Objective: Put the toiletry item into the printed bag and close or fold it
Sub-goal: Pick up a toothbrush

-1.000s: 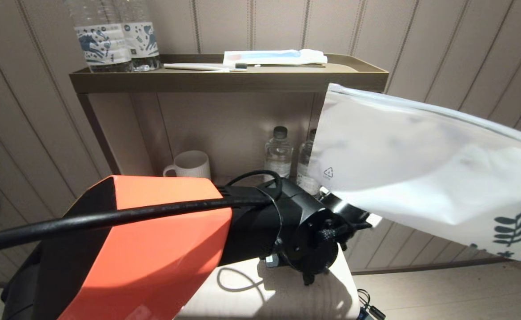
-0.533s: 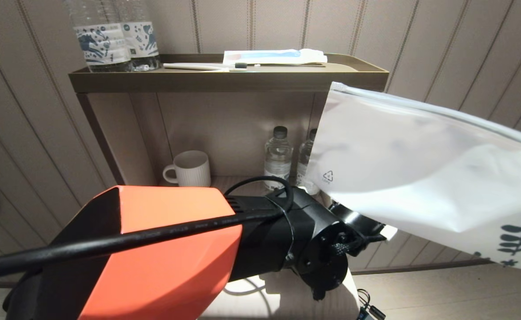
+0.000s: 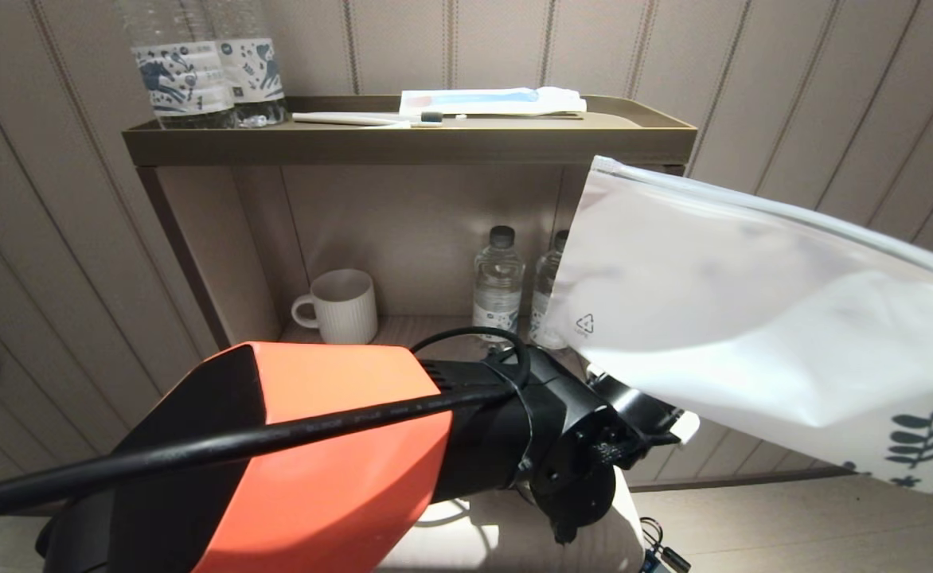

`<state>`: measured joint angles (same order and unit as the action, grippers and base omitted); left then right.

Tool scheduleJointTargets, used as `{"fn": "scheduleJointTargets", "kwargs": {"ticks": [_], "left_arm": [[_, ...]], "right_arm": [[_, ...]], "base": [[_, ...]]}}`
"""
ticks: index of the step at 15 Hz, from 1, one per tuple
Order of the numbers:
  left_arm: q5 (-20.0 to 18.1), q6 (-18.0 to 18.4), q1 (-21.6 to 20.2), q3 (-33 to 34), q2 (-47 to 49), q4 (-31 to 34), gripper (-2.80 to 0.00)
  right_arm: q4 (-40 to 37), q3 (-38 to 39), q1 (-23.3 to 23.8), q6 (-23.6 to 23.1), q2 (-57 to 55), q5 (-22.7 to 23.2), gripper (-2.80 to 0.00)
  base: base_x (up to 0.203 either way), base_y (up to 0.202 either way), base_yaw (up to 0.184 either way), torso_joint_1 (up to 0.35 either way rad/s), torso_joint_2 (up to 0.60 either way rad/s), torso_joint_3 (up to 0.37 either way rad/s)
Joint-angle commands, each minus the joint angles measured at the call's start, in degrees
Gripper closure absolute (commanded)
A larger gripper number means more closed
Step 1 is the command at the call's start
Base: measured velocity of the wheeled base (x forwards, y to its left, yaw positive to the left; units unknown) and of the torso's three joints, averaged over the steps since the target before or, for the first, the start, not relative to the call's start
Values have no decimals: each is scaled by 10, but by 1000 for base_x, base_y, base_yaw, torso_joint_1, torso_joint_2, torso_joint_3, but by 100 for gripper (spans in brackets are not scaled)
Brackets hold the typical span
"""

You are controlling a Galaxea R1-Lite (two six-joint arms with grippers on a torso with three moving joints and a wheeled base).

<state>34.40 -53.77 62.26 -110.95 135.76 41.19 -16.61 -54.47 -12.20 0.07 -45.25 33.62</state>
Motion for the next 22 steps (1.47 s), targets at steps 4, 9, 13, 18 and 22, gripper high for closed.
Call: {"fn": "scheduleJointTargets", "kwargs": {"ticks": [4,9,13,18,22], "left_arm": [[2,-29,-3,8,-22,59,-280],[2,-33,-22,28,-38,59,-280],[-1,-15,-32,-1,-27,47,-280],[-2,-1,-28,-1,-6,21,-280],[-2,-1,-28,-1,-6,30,0]], "right_arm": [[-1,8,0,0,6,3,0],[-2,9,-1,0,8,5,0],[-1,9,-1,0,7,5,0],[-1,10,-1,0,6,5,0],[-1,14,-1,0,7,5,0]], "base": [[0,0,0,0,0,0],[0,0,0,0,0,0],[0,0,0,0,0,0],[0,0,0,0,0,0],[0,0,0,0,0,0]]}}
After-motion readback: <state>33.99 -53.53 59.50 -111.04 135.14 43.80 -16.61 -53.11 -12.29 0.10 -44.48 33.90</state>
